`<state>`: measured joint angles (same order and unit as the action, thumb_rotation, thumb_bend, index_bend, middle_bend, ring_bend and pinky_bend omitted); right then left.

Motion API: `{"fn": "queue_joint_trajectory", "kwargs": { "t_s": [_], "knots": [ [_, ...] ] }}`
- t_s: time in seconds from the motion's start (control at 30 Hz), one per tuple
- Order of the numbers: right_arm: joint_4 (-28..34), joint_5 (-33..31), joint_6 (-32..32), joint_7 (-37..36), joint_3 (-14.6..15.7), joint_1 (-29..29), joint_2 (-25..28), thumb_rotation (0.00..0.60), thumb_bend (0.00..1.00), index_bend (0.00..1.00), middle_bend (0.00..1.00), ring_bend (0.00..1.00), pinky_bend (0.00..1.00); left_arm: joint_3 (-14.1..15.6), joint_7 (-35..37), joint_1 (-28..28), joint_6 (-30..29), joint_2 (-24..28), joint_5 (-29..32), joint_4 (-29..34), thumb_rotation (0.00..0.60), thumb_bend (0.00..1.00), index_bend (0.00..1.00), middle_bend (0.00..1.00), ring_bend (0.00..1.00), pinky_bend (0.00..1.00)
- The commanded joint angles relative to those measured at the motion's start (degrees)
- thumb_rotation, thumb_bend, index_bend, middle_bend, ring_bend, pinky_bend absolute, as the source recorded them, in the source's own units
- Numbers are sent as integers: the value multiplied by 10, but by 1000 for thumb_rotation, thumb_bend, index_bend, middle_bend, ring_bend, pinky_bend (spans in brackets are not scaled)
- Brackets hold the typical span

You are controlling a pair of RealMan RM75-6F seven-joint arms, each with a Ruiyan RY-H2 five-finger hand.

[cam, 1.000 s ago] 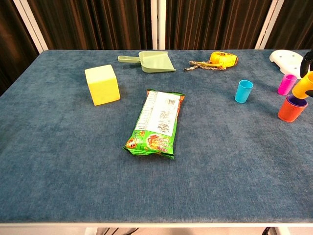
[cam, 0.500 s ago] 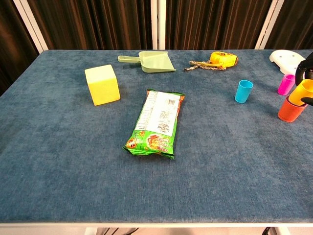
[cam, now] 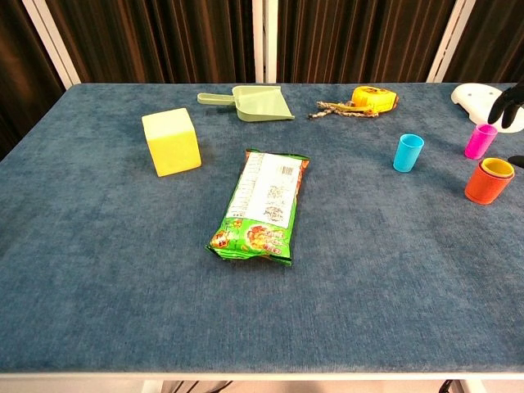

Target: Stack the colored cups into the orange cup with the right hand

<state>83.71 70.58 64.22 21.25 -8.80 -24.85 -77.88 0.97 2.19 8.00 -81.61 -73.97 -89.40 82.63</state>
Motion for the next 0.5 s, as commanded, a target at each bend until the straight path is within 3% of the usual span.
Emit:
{"fn": "queue_joint_trajectory", "kwargs": {
  "t_s": [0.03,0.3,0.5],
  "knots": [
    [3,-4,3,3,-9,-7,-1,600,183,314,320,90,0,0,0,0,0,0,0,0,600,80,85,46,0,0],
    [-10,-50,-35,57,-44,-63,-34,600,174,310,318,90,0,0,3,0,0,-1,1,0,600,80,84,46,0,0],
    [-47,-100,-75,103,-49,-102,-72,600,186,309,318,90,0,-3,6,0,-2,-3,3,-2,600,80,84,46,0,0]
  ]
}}
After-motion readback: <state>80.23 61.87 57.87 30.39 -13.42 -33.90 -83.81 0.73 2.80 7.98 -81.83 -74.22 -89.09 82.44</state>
